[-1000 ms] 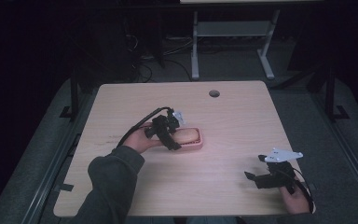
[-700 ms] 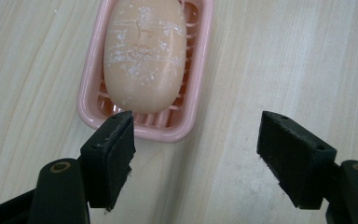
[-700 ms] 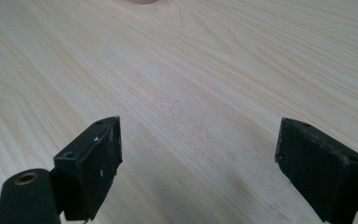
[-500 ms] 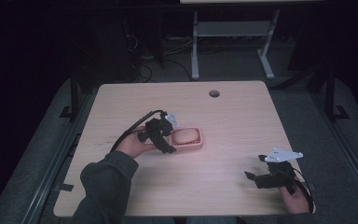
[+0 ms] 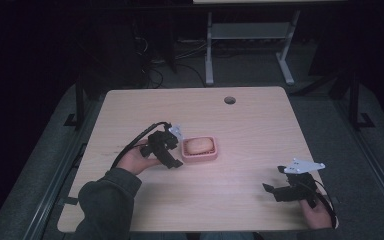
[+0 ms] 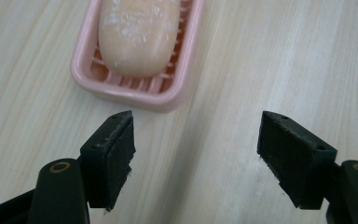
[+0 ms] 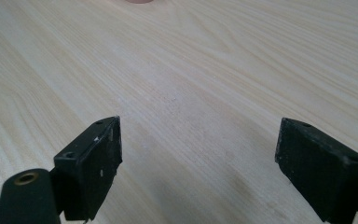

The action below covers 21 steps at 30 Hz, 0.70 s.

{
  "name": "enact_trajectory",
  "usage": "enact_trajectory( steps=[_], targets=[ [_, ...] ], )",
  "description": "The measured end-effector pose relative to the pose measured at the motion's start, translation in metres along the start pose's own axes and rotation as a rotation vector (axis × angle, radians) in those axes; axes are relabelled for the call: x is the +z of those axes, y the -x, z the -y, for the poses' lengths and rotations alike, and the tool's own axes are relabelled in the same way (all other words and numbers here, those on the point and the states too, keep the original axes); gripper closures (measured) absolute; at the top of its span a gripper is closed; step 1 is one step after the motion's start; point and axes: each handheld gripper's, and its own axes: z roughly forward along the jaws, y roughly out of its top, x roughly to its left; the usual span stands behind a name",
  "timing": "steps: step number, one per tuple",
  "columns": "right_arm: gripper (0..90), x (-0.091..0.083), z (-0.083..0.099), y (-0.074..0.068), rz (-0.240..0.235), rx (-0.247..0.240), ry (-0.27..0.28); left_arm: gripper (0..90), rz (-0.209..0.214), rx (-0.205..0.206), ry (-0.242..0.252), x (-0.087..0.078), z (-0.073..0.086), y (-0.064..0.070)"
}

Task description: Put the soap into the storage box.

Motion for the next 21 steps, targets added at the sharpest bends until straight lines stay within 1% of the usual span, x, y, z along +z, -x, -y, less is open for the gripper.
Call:
enact_trajectory(
  steps=[1,2,3,4,5,10,12,13,16,21],
  targets=[
    [14.1,0.0,0.0,0.0,-0.001,0.002,-0.002,27.0,-0.012,-0.005,0.008,0.0,0.001,0.001],
    [14.1,0.001,0.0,0.0,-0.002,0.002,-0.004,27.0,-0.015,-0.003,0.01,-0.001,0.002,0.002],
    [14.1,0.001,0.0,0.0,-0.001,0.002,-0.004,27.1,-0.009,-0.005,0.014,-0.002,0.003,0.003],
    [14.1,0.001,0.0,0.0,-0.001,0.003,-0.003,27.2,-0.014,-0.003,0.018,-0.002,0.004,0.003],
    [14.1,0.001,0.0,0.0,0.0,0.005,-0.003,27.2,-0.013,-0.007,0.012,-0.002,0.005,0.003],
    [14.1,0.002,0.001,0.001,0.004,0.01,-0.009,27.2,-0.011,-0.025,0.023,0.0,0.015,0.003],
    [14.1,0.002,0.001,0.001,0.004,0.012,-0.011,27.0,-0.01,-0.021,0.023,0.0,0.017,0.003],
    [14.1,0.002,0.001,0.001,0.006,0.011,-0.012,27.0,-0.008,-0.029,0.026,0.0,0.019,0.004],
    [14.1,0.002,0.001,0.001,0.006,0.011,-0.012,26.2,-0.009,-0.032,0.034,0.0,0.022,0.006],
    [14.2,0.001,0.001,0.001,0.01,0.011,-0.011,26.1,-0.012,-0.037,0.029,0.001,0.029,0.009]
  ],
)
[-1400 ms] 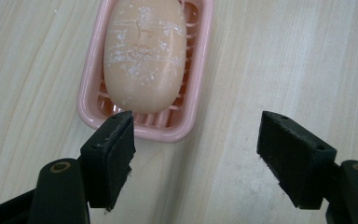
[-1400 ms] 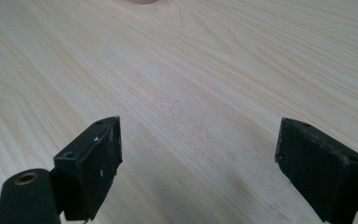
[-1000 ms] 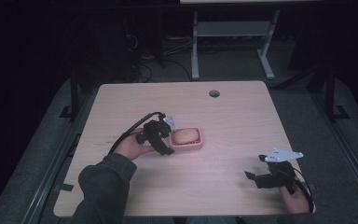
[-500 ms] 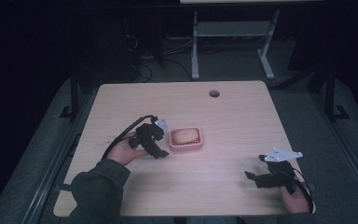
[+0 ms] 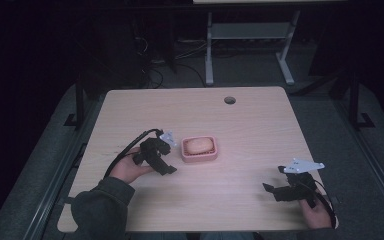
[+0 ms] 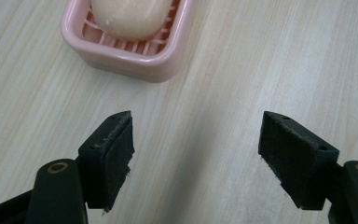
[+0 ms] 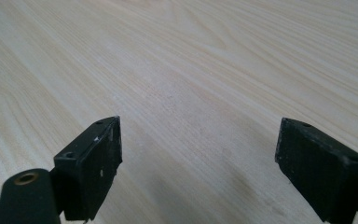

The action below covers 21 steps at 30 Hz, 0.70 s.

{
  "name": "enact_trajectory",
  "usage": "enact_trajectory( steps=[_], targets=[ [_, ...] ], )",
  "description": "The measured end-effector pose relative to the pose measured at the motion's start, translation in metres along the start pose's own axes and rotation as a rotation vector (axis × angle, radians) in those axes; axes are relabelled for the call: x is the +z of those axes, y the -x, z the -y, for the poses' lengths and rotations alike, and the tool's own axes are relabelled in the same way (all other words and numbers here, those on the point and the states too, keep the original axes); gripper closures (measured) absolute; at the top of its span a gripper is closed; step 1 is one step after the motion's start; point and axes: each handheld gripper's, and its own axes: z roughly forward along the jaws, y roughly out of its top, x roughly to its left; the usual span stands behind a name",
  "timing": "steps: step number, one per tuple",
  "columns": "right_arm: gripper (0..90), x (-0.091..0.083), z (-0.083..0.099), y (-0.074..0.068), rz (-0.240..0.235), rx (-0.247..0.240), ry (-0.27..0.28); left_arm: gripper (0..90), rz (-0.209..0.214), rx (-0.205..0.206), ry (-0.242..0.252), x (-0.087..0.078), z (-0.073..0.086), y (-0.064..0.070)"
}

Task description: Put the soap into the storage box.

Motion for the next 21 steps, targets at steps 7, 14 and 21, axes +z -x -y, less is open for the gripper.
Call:
enact_trajectory(
  steps=[7,14,21],
  targets=[
    [14.1,0.001,0.0,0.0,0.003,0.001,-0.003,26.1,-0.003,-0.012,0.004,-0.001,0.011,0.001],
    [14.1,0.001,0.0,0.0,0.005,0.002,-0.003,25.8,-0.003,-0.025,0.002,-0.002,0.02,0.002],
    [14.2,0.0,0.0,0.0,0.008,-0.001,-0.004,25.8,-0.002,-0.028,-0.001,0.0,0.03,0.008]
  ],
)
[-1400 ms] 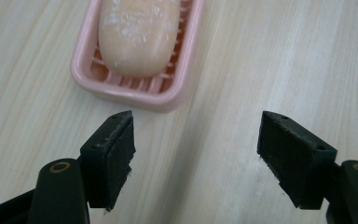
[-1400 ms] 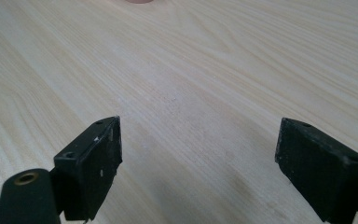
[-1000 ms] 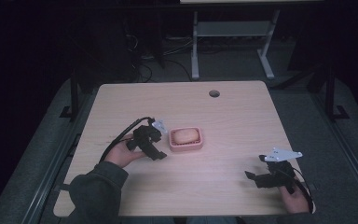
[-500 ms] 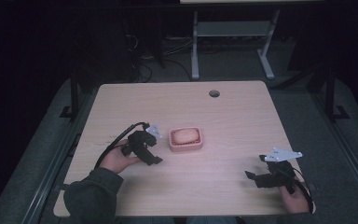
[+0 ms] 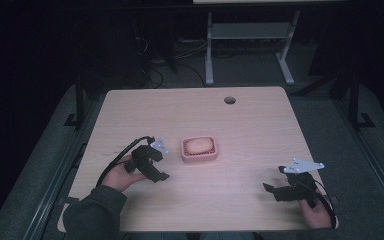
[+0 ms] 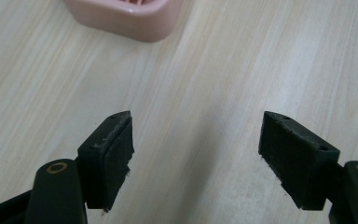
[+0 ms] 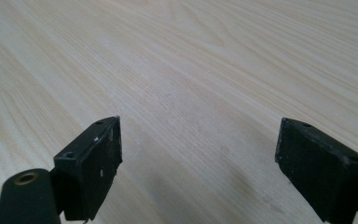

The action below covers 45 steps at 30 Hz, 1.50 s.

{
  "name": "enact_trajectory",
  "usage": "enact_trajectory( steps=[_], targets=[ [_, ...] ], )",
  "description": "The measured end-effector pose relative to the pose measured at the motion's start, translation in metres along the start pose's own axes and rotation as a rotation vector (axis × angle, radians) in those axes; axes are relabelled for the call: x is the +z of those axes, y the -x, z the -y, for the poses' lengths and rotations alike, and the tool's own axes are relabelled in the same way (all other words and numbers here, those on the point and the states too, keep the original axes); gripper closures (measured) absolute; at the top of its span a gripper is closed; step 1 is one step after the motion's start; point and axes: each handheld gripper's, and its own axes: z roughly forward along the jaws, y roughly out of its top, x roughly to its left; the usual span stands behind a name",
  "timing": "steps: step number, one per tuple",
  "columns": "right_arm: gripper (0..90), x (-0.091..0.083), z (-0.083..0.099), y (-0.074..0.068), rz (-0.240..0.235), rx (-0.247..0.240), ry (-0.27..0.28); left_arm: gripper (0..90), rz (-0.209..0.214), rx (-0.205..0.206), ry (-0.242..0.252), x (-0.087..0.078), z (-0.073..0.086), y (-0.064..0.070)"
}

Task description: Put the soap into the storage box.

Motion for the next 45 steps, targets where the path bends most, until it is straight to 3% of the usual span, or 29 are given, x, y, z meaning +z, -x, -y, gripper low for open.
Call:
enact_trajectory(
  steps=[19,21,23,28,39,45],
  targets=[
    [14.1,0.0,0.0,0.0,0.007,0.002,-0.006,25.8,-0.002,-0.014,0.014,-0.003,0.026,0.013],
    [14.1,0.0,0.0,0.0,0.007,0.001,-0.007,25.8,-0.008,-0.001,0.006,-0.004,0.03,0.013],
    [14.1,0.001,0.0,0.0,0.006,0.001,-0.008,25.8,-0.004,-0.024,0.018,-0.003,0.033,0.013],
    [14.1,0.001,0.0,-0.001,0.007,0.002,-0.009,25.8,-0.014,-0.016,0.018,-0.004,0.039,0.015],
    [14.2,0.001,0.001,0.0,0.009,0.005,-0.011,25.9,-0.02,-0.043,0.04,-0.011,0.053,0.022],
    [14.1,-0.001,0.001,0.0,0.011,0.007,-0.006,25.5,-0.022,-0.051,0.028,-0.009,0.064,0.028]
  ],
)
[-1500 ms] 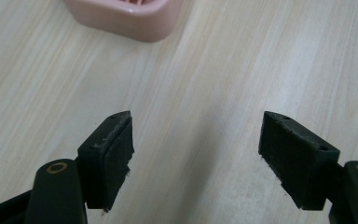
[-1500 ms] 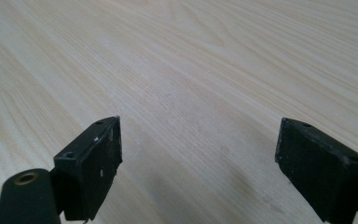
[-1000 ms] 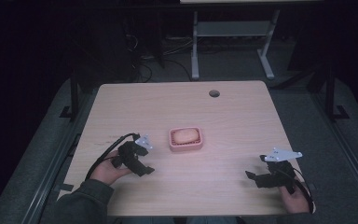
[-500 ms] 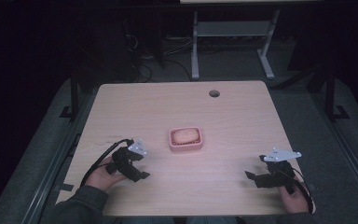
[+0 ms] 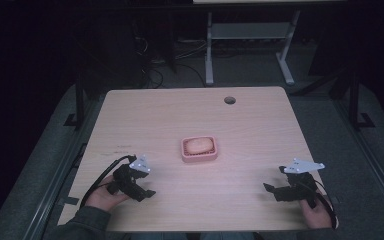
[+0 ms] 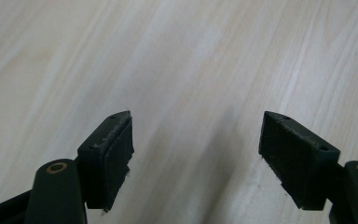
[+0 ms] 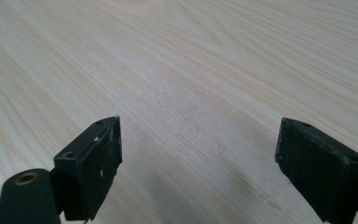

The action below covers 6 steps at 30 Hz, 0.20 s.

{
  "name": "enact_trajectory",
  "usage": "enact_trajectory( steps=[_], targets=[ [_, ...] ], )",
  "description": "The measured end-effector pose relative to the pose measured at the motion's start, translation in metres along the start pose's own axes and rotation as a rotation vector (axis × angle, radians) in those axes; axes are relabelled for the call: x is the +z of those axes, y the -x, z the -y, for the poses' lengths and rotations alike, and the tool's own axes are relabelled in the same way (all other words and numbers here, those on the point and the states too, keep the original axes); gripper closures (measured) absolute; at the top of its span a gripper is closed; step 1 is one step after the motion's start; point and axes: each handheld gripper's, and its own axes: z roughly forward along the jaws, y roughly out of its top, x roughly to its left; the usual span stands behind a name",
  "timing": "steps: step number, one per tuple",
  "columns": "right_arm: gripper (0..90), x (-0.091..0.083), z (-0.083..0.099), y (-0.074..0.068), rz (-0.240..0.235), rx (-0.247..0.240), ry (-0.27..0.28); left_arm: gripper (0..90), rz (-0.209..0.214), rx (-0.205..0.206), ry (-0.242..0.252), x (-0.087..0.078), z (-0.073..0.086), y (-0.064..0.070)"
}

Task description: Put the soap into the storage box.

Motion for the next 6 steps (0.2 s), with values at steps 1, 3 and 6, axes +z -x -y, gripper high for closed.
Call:
enact_trajectory(
  steps=[1,3,6],
  targets=[
    [14.1,-0.0002,0.0001,0.0001,0.0,-0.002,0.003,25.5,-0.003,0.003,-0.003,0.0006,0.0019,0.0015],
    [14.1,-0.0012,0.0002,0.0,0.001,-0.002,0.006,25.5,-0.006,-0.001,-0.001,0.0005,0.005,0.0054],
    [14.2,-0.0021,0.0001,0.0001,-0.001,-0.001,0.013,24.8,-0.019,0.0,0.01,-0.0007,0.0069,0.0091]
  ],
)
